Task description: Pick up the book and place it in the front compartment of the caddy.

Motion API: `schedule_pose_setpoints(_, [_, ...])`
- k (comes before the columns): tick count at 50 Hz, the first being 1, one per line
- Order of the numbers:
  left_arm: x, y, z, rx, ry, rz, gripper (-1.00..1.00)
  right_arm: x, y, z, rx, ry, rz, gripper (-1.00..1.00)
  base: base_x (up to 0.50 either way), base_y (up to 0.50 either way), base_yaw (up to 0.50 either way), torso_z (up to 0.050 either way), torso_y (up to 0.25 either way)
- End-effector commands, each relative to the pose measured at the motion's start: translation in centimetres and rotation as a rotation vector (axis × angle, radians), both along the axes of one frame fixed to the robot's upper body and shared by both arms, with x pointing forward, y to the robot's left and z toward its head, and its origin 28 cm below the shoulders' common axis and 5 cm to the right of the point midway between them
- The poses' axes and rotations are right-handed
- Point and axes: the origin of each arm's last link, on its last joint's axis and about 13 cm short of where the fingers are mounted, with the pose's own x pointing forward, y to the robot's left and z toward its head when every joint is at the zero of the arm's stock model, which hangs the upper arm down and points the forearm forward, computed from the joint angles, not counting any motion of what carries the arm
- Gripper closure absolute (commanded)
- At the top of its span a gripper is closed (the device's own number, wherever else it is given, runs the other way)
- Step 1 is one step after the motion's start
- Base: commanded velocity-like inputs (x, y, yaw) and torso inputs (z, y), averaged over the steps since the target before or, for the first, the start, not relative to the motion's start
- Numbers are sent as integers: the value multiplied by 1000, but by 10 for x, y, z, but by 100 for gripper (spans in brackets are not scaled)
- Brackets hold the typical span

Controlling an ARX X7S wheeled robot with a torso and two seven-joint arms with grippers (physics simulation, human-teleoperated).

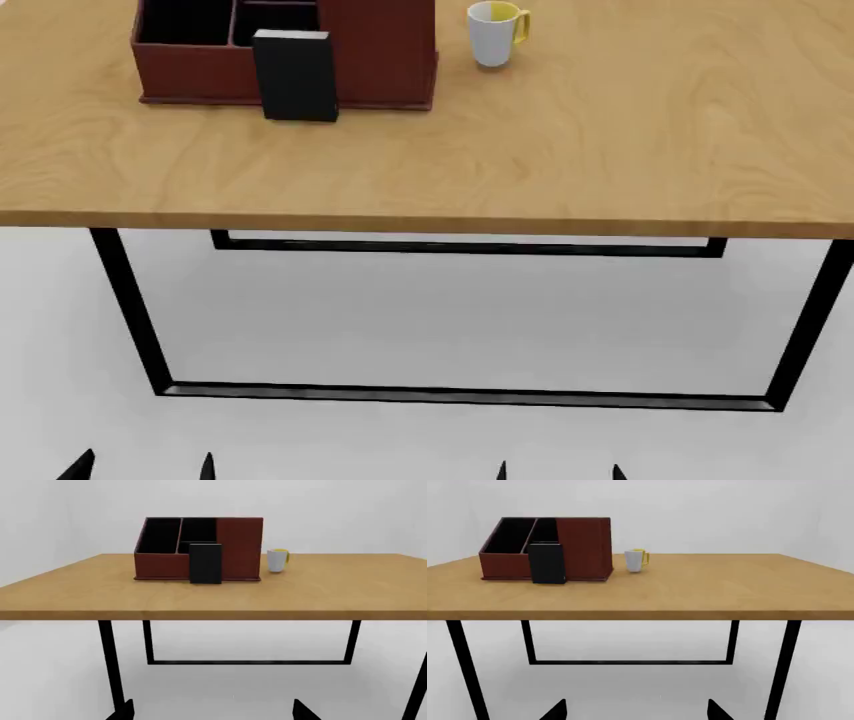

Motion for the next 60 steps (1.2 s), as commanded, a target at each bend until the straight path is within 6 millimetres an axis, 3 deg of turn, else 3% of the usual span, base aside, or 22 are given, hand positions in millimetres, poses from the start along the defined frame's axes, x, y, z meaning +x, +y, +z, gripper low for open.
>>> schedule_pose_setpoints(1, [0,2,0,0,0,0,-100,0,0,0,0,0,0,-100,0,0,0,0,0])
schedule_pose_setpoints(13, [-2,0,3,-16,-12,-2,-100,0,-1,0,-8,-4,5,-100,0,0,0,0,0])
schedule_pose_setpoints(19, [-2,2,19,-27,-60,-4,-100,2,-6,16,-10,-41,-19,-100,0,0,0,0,0])
schedule_pose_setpoints(28, [11,9,66,-2,-152,-37,-100,14,-10,69,-10,-169,-59,-100,0,0,0,0,0])
schedule_pose_setpoints(36, [4,17,108,37,-255,-29,-100,14,-11,112,8,-232,-83,-100,0,0,0,0,0])
schedule_pose_setpoints(47, [-9,21,165,129,-319,-28,-100,-2,-19,169,10,-314,-164,-100,0,0,0,0,0])
schedule_pose_setpoints(57, [-29,27,203,211,-375,94,-100,-22,-29,204,-23,-369,-219,-100,0,0,0,0,0])
schedule_pose_setpoints(60, [-44,23,219,198,-401,92,-100,-31,-29,213,-37,-389,-226,-100,0,0,0,0,0])
